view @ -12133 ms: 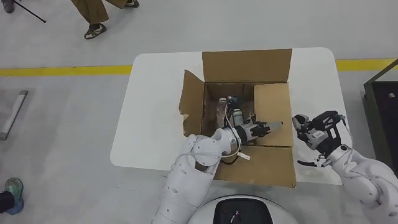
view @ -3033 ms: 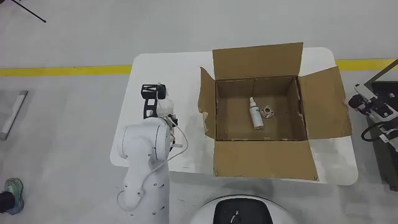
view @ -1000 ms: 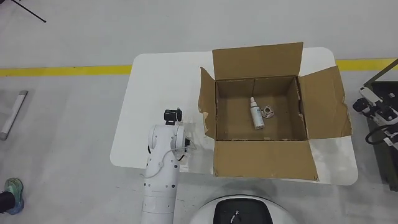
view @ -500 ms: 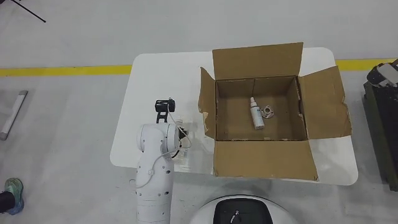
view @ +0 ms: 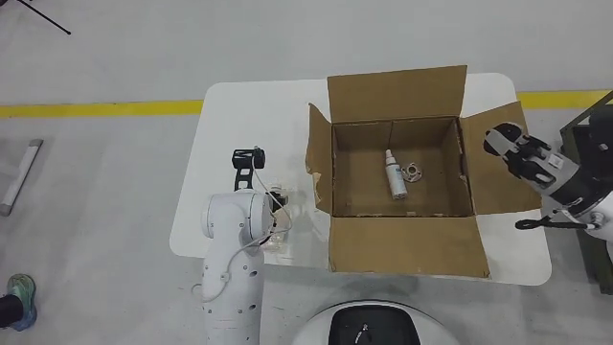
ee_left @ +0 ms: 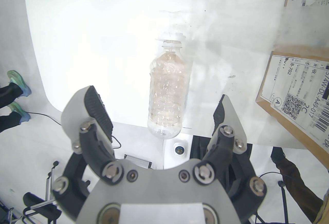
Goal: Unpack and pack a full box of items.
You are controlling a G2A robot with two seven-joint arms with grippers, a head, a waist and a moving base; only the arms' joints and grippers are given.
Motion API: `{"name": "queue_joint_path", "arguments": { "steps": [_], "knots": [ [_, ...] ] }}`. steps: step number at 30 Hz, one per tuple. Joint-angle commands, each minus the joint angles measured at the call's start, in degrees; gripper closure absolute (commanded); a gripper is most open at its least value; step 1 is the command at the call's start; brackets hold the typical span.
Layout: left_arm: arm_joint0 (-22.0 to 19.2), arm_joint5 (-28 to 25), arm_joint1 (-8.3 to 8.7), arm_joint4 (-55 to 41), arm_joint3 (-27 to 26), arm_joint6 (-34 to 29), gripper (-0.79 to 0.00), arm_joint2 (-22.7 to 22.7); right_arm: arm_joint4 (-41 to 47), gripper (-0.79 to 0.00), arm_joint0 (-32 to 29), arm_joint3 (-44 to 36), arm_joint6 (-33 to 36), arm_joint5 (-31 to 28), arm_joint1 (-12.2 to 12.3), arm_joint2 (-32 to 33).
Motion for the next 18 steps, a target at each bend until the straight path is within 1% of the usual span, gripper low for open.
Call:
{"name": "queue_joint_path", "arguments": {
  "steps": [1, 9, 11, 13, 15, 17, 18],
  "knots": [
    [0.0, 0.0, 0.0, 0.0, 0.0, 0.0, -0.785, 0.0, 0.0, 0.0, 0.0, 0.0, 0.0, 0.0, 0.0, 0.0],
    [0.0, 0.0, 0.0, 0.0, 0.0, 0.0, -0.785, 0.0, -0.9, 0.0, 0.0, -0.7, -0.2, -0.2, 0.0, -0.1],
    [0.0, 0.0, 0.0, 0.0, 0.0, 0.0, -0.785, 0.0, -4.0, 0.0, 0.4, -2.8, 0.9, -1.1, 0.2, -0.8],
    [0.0, 0.0, 0.0, 0.0, 0.0, 0.0, -0.785, 0.0, -10.3, 0.0, 2.2, -4.5, 3.5, -2.1, 0.5, -2.5],
    [0.0, 0.0, 0.0, 0.0, 0.0, 0.0, -0.785, 0.0, -16.9, 0.0, 5.1, -4.7, 7.5, -1.9, 0.8, -6.0],
    [0.0, 0.0, 0.0, 0.0, 0.0, 0.0, -0.785, 0.0, -23.8, 0.0, 8.5, -3.5, 12.3, 0.4, 1.0, -10.5],
    [0.0, 0.0, 0.0, 0.0, 0.0, 0.0, -0.785, 0.0, -25.3, 0.0, 10.4, -2.5, 13.4, 2.0, 0.9, -12.9]
  ]
}}
